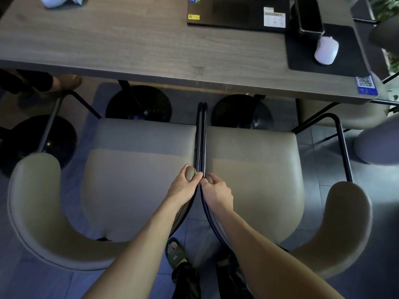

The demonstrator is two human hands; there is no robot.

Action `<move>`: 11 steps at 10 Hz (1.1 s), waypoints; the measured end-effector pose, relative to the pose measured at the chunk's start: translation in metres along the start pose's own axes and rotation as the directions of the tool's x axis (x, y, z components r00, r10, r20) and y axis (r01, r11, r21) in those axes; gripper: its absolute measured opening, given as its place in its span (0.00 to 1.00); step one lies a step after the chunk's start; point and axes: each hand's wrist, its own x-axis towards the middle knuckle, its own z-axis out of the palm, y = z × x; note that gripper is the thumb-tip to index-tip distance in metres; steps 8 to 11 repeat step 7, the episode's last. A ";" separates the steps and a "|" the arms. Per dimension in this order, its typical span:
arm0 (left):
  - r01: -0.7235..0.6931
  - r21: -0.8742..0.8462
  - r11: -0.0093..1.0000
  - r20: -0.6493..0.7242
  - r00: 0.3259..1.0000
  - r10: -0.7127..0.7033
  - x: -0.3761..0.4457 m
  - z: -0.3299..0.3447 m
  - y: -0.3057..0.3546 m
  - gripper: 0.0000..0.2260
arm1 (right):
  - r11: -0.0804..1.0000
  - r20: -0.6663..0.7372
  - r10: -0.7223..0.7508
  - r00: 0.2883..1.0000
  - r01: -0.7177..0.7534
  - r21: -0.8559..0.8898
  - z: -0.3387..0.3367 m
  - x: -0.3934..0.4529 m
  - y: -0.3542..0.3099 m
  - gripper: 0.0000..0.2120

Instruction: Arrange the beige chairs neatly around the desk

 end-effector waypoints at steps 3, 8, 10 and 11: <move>0.052 0.080 0.995 -0.095 0.995 -0.044 -0.001 0.008 0.001 0.23 | 1.000 -0.011 0.017 1.000 -0.017 -0.009 0.007 0.006 0.001 0.26; 0.092 0.062 0.994 -0.059 0.994 -0.088 -0.016 -0.011 0.031 0.20 | 0.986 0.105 -0.031 0.994 0.014 0.163 -0.044 0.001 -0.002 0.22; 0.092 0.062 0.994 -0.059 0.994 -0.088 -0.016 -0.011 0.031 0.20 | 0.986 0.105 -0.031 0.994 0.014 0.163 -0.044 0.001 -0.002 0.22; 0.092 0.062 0.994 -0.059 0.994 -0.088 -0.016 -0.011 0.031 0.20 | 0.986 0.105 -0.031 0.994 0.014 0.163 -0.044 0.001 -0.002 0.22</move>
